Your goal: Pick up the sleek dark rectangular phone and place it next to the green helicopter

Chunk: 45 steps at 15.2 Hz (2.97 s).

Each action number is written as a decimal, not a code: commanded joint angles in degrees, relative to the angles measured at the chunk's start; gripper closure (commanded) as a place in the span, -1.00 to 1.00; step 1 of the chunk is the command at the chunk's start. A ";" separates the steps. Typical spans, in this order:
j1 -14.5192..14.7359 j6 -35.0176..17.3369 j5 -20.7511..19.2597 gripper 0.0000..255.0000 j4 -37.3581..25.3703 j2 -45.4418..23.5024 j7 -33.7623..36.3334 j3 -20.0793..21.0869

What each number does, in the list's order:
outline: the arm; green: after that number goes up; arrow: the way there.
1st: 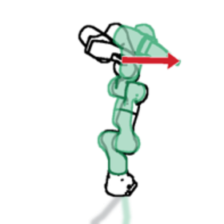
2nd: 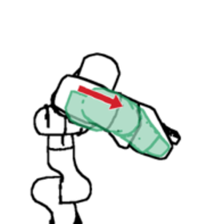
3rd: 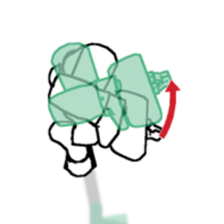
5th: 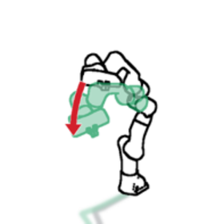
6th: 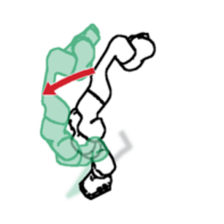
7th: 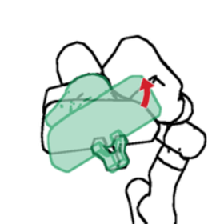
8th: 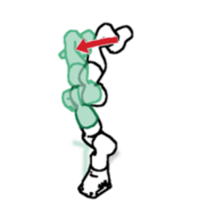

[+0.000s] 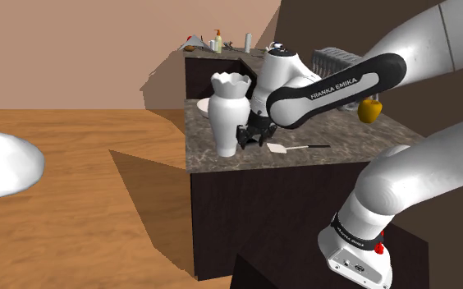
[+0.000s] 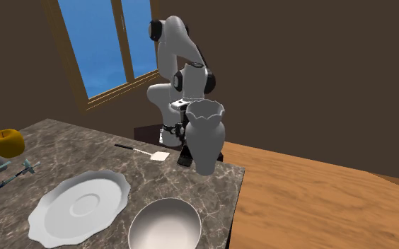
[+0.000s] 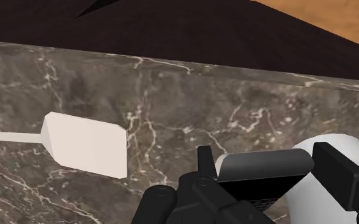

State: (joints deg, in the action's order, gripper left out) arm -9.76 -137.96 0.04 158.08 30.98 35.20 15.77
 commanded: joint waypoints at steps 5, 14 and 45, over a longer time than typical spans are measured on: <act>0.36 5.63 0.35 1.00 -3.04 2.64 -0.99 -0.92; 0.58 13.61 0.52 1.00 -8.19 5.52 -2.09 -1.99; -6.72 23.63 -6.78 1.00 -19.07 6.07 -23.40 -21.01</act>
State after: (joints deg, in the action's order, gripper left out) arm -16.03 -113.73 -6.30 139.60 38.10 13.21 -4.01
